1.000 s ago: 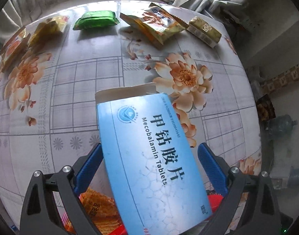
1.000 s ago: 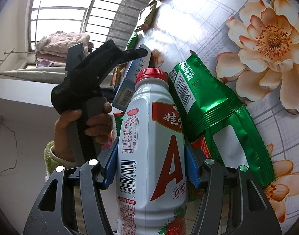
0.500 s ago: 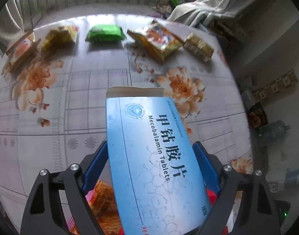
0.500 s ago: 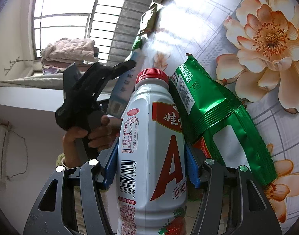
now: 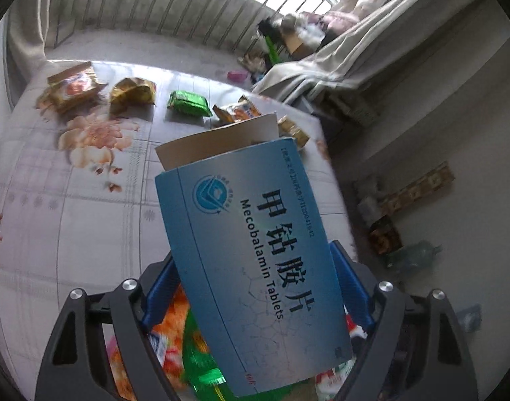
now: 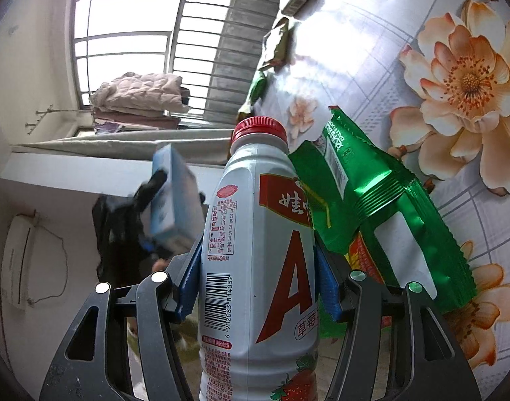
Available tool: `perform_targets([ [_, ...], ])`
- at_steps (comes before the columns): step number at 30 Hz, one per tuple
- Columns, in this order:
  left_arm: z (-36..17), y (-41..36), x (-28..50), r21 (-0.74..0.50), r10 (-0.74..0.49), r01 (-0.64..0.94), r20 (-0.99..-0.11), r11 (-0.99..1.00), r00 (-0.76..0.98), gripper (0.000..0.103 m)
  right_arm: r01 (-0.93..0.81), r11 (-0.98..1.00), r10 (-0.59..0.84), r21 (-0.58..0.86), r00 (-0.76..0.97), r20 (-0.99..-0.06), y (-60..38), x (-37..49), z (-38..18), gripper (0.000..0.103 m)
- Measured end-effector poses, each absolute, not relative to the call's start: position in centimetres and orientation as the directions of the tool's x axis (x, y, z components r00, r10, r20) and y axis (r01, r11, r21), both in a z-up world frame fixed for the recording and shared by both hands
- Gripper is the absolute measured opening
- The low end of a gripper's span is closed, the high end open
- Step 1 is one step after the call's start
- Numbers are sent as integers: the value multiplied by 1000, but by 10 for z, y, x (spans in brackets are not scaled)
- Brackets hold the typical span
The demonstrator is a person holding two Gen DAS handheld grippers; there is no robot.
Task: Collect trash
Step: 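Lift the bottle with the right tool while the left tool lifts the blue box, then carry bottle and box over the blue wastebasket and open both tools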
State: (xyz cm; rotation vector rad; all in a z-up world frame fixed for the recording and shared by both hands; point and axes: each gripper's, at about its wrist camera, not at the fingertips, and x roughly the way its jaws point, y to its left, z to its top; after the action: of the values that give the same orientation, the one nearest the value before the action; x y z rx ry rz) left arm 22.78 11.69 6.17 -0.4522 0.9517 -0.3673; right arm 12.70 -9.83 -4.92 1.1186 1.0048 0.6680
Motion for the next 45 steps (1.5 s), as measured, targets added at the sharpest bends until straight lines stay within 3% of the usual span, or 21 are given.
perform_targets([
  [14, 87, 122, 129, -507, -469, 148, -594, 849, 654, 81, -17, 259, 867, 966, 446, -225, -98, 114, -32, 56],
  [24, 114, 67, 116, -493, -551, 287, -554, 821, 624, 81, -62, 206, 849, 977, 507, -147, -130, 96, -13, 56],
  [37, 95, -128, 141, -486, -706, 537, -616, 690, 351, 81, -6, 169, 653, 986, 750, -107, -260, 33, -26, 56],
  [45, 29, -278, 153, -434, -654, 644, -743, 630, 140, 81, 113, 109, 489, 988, 859, -152, -339, -8, -80, 56],
])
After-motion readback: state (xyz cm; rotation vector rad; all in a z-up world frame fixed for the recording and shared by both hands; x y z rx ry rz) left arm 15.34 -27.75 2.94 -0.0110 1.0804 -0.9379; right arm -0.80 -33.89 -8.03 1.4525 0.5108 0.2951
